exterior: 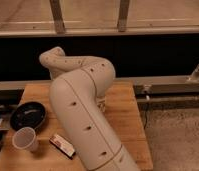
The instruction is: Place the pepper in the ceramic bowl
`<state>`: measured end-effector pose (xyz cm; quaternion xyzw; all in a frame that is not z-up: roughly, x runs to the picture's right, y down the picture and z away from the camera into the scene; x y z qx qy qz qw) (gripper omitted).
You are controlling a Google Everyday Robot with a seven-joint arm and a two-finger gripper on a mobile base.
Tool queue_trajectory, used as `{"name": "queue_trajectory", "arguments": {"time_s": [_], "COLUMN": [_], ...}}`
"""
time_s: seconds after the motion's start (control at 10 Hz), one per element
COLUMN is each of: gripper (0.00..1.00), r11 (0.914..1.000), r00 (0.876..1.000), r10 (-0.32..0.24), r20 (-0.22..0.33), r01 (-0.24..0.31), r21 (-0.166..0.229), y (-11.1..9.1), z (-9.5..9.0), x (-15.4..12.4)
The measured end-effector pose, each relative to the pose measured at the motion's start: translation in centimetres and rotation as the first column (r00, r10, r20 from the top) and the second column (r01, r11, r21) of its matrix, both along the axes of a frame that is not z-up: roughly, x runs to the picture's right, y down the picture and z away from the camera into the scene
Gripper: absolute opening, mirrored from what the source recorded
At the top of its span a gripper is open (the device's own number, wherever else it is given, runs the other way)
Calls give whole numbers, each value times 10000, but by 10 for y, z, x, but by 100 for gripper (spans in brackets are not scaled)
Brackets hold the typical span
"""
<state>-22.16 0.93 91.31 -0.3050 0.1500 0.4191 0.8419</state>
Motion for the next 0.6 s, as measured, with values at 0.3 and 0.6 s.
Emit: {"name": "queue_trajectory", "arguments": {"time_s": [0.3, 0.6], "gripper": [0, 0], "r11": [9997, 9998], "r00": [9998, 9976], "r10": [46, 36], "r20": [213, 691], "r01": [-51, -50], "r21": [229, 197], "y": [-10, -9], "z": [-8, -11], "x": [0, -7]}}
